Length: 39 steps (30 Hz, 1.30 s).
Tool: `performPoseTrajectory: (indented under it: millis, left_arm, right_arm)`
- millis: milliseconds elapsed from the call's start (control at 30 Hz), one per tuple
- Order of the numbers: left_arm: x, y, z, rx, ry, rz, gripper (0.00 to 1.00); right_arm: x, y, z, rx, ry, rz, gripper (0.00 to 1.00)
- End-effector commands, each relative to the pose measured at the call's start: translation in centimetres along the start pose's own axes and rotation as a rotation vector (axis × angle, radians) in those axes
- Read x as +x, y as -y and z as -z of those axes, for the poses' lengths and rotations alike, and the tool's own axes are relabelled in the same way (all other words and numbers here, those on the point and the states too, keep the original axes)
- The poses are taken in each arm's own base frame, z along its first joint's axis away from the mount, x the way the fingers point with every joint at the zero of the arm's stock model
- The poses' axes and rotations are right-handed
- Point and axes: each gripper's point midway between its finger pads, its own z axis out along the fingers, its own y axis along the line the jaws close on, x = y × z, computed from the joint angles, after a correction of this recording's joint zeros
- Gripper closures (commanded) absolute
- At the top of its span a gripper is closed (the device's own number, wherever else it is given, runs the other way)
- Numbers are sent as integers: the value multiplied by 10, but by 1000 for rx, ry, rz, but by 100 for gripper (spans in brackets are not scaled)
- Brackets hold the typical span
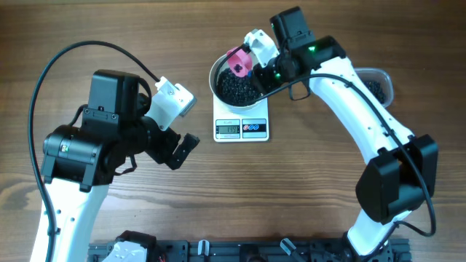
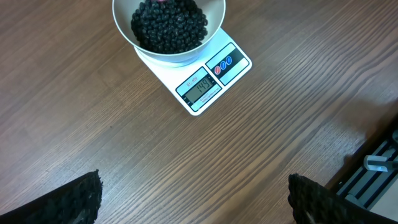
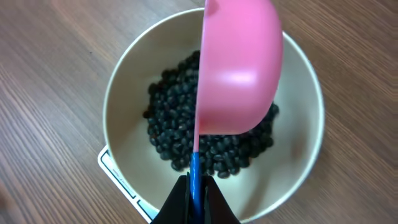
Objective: Scoop item into bowl and weigh 150g on scale
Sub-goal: 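Move the scoop right back over the bean tub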
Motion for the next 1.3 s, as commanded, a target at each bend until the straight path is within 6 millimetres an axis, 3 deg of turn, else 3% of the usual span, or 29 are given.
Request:
performPoseTrajectory:
  millis: [0, 200, 367, 700, 800, 933, 1267]
  left_arm:
    - [-5, -1, 3, -4, 14, 1, 0]
    - [-5, -1, 3, -4, 14, 1, 0]
    - [-5, -1, 3, -4, 14, 1, 0]
    - [-5, -1, 3, -4, 14, 1, 0]
    - [-5, -1, 3, -4, 14, 1, 0]
    - [-5, -1, 3, -4, 14, 1, 0]
    - [-5, -1, 3, -4, 14, 1, 0]
  right_arm:
    - [-15, 9, 31, 7, 84, -65, 96]
    - [-21, 28, 74, 58, 167, -127, 96]
    - [-9, 49, 109, 104, 195, -212, 96]
    - [77, 113, 148, 189, 50, -489, 96]
    - [120, 140, 162, 362, -88, -550, 96]
    - [166, 164, 188, 611, -312, -497, 96]
    - [185, 186, 220, 851, -435, -471, 96]
